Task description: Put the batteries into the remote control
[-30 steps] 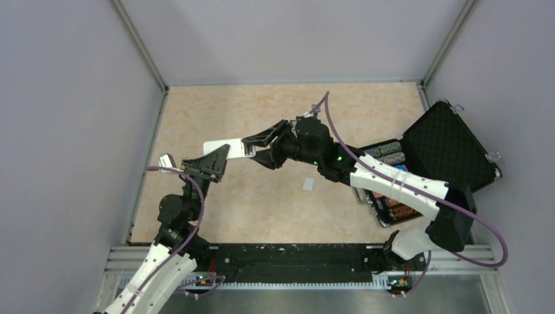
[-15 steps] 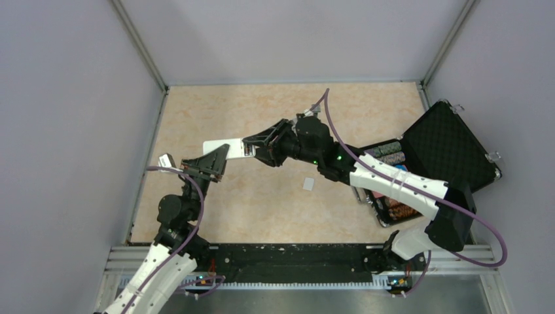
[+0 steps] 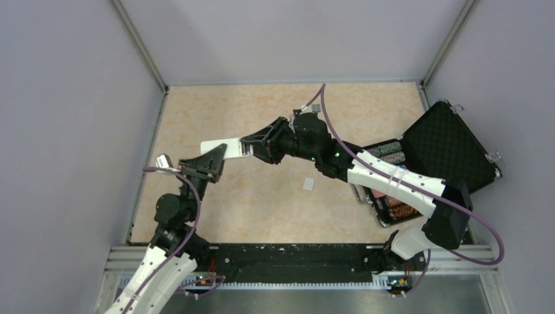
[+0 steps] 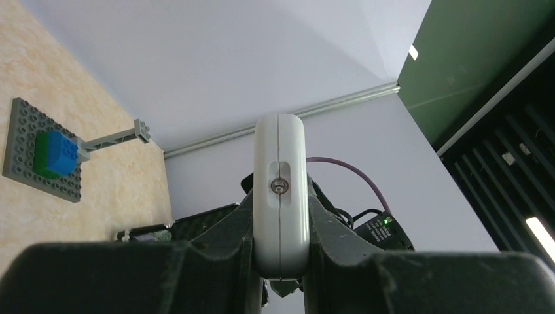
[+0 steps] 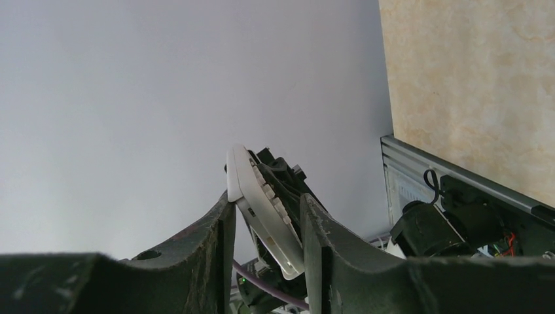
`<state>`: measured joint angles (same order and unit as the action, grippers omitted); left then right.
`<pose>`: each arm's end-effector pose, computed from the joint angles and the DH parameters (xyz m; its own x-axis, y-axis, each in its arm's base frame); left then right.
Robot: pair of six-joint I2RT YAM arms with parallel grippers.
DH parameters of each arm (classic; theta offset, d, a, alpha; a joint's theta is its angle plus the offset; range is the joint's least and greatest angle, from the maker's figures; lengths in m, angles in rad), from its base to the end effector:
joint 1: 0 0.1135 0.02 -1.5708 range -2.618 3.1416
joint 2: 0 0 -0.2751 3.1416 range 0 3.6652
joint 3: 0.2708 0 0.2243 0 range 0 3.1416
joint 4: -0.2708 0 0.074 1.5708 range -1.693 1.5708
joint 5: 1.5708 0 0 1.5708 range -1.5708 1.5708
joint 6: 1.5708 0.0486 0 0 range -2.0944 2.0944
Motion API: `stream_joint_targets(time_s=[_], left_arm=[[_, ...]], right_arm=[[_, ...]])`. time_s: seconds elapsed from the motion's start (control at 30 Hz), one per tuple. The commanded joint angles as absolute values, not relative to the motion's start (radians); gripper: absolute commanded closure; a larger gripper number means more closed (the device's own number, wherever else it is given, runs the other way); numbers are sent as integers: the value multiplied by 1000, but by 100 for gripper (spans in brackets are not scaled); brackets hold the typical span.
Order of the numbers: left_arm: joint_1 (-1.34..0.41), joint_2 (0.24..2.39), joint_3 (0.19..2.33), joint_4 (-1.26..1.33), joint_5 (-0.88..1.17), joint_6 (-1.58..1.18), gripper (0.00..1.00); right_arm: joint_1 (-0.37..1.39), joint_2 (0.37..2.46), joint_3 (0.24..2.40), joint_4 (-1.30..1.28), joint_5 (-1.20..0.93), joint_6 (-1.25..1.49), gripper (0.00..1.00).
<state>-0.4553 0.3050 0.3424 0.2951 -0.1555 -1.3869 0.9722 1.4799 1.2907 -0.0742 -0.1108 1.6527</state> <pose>0.0811 -0.0313 0.3040 -0.2442 -0.9619 -0.1232 0.3436 0.0329 -0.9385 0.1853 0.2812 0.3739 -0.8663 0.4879 0.1077 0.2183 0.1758 0.9599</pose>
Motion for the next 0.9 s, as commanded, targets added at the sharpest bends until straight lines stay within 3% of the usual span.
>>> stream_joint_targets(time_s=[0.0, 0.67, 0.87], left_arm=[[-459, 268, 455, 341, -190, -1433, 100], [-459, 269, 531, 226, -226, -1706, 100], [-459, 253, 560, 173, -240, -1674, 100]], right_arm=[[984, 1516, 1348, -175, -160, 1602, 71], [1005, 1532, 1348, -237, -161, 1390, 69], [1006, 1500, 1327, -231, -136, 1345, 65]])
